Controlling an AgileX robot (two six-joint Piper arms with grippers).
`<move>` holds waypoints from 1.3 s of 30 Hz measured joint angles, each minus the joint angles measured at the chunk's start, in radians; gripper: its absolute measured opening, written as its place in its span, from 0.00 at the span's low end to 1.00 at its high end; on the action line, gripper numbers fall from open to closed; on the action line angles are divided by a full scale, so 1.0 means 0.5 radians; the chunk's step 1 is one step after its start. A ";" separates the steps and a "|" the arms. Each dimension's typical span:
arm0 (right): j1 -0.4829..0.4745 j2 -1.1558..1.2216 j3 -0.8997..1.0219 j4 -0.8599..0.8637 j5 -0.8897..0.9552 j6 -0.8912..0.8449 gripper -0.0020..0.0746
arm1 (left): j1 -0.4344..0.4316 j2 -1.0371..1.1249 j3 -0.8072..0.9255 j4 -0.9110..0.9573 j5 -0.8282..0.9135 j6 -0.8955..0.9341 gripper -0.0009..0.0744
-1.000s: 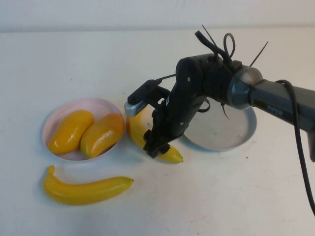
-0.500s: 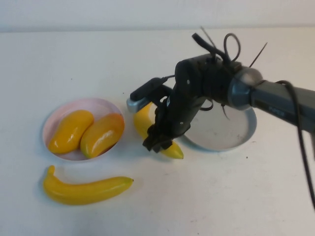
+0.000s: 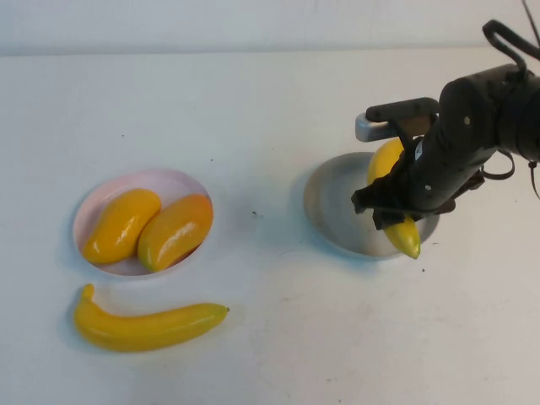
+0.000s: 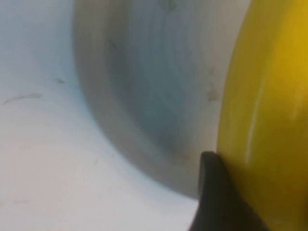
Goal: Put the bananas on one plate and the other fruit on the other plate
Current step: Put another type of fruit in the right plate
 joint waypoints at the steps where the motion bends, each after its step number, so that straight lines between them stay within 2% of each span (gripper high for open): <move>1: -0.010 0.026 0.003 0.000 -0.021 0.004 0.42 | 0.000 0.000 0.000 0.000 0.000 0.000 0.01; 6: -0.037 0.121 0.003 0.004 -0.113 0.004 0.43 | 0.000 0.000 0.000 0.000 0.000 0.000 0.01; 12: -0.037 0.142 -0.011 0.008 -0.074 -0.001 0.58 | 0.000 0.000 0.000 0.000 0.000 0.000 0.01; 17: 0.016 0.068 -0.106 0.001 0.065 -0.214 0.61 | 0.000 0.000 0.000 0.000 0.000 0.000 0.01; 21: 0.140 -0.024 -0.195 0.108 0.139 -0.645 0.61 | 0.000 0.000 0.000 0.000 0.000 0.000 0.01; 28: 0.479 -0.014 -0.258 0.684 0.302 -1.964 0.62 | 0.000 0.000 0.000 0.000 0.000 0.000 0.01; 31: 0.600 0.040 -0.261 0.854 0.347 -2.370 0.62 | 0.000 0.000 0.000 0.000 0.000 0.000 0.01; 34: 0.706 0.096 -0.275 0.945 0.313 -2.568 0.62 | 0.000 0.000 0.000 0.000 0.000 0.000 0.01; 39: 0.792 0.231 -0.413 0.988 0.249 -2.679 0.62 | 0.000 0.000 0.000 0.000 0.000 0.000 0.01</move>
